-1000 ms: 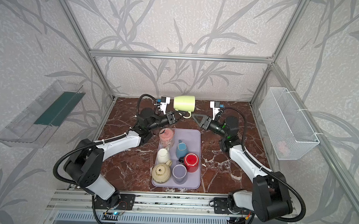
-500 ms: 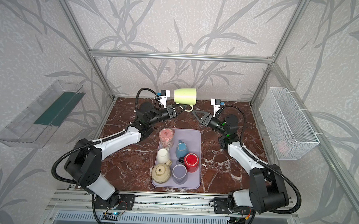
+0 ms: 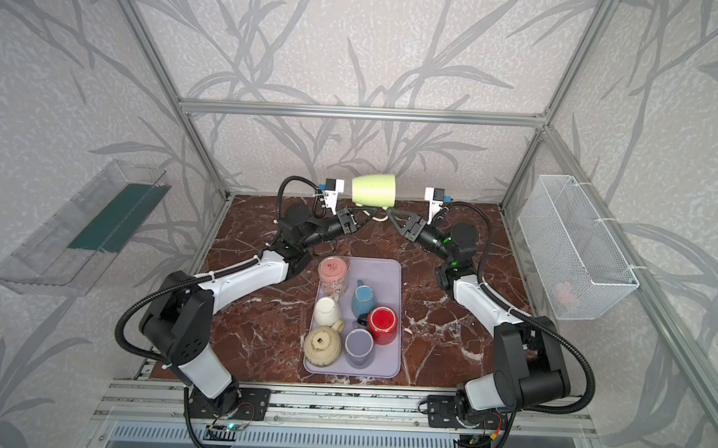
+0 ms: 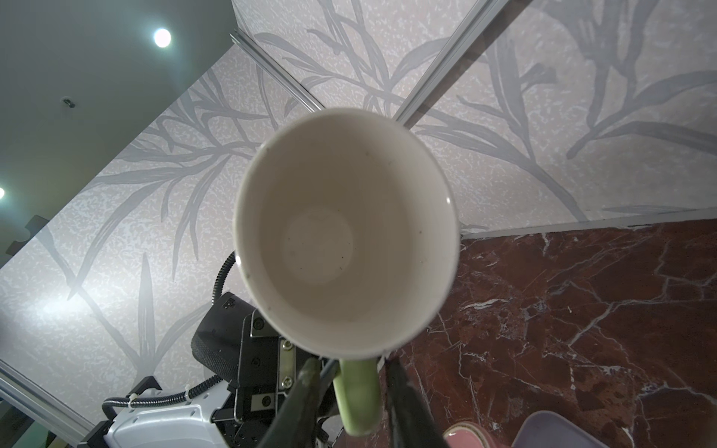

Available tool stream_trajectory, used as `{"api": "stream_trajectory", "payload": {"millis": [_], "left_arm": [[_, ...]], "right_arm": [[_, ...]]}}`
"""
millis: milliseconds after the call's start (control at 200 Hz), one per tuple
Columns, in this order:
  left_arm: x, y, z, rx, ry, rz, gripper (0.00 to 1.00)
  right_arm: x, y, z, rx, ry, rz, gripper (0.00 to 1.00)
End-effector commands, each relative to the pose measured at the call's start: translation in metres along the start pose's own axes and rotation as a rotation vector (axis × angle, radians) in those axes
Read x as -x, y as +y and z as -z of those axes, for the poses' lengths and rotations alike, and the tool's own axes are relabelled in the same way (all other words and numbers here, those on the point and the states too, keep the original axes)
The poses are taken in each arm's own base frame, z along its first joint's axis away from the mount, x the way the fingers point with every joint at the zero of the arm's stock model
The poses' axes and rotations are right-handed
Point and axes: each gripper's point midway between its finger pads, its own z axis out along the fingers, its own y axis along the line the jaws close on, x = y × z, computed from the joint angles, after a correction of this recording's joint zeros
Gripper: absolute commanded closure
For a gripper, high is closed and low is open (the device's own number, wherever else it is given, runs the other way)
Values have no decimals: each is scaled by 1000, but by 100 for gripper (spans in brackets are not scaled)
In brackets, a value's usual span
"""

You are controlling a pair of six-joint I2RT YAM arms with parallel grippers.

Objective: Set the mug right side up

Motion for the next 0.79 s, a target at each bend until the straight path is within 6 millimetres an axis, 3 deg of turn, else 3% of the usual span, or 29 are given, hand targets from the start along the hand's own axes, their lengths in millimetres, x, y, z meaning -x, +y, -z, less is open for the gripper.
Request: {"api": "stream_trajectory", "payload": {"millis": [0,185,415,790], "left_arm": [[26,-50,0,-148,-75,-104,100],[21,-55,-4,-172,-53,-105,100],[14,-45,-11,-168,-37,-89,100],[11,-42,-13,-176,-23,-93,100]], "right_arm": [[12,7,-4,27,-29,34,71],[9,-2,-12,27,-18,19,71],[1,-14,-17,-7,6,5,72],[-8,-42,-16,-114,20,-14,88]]}}
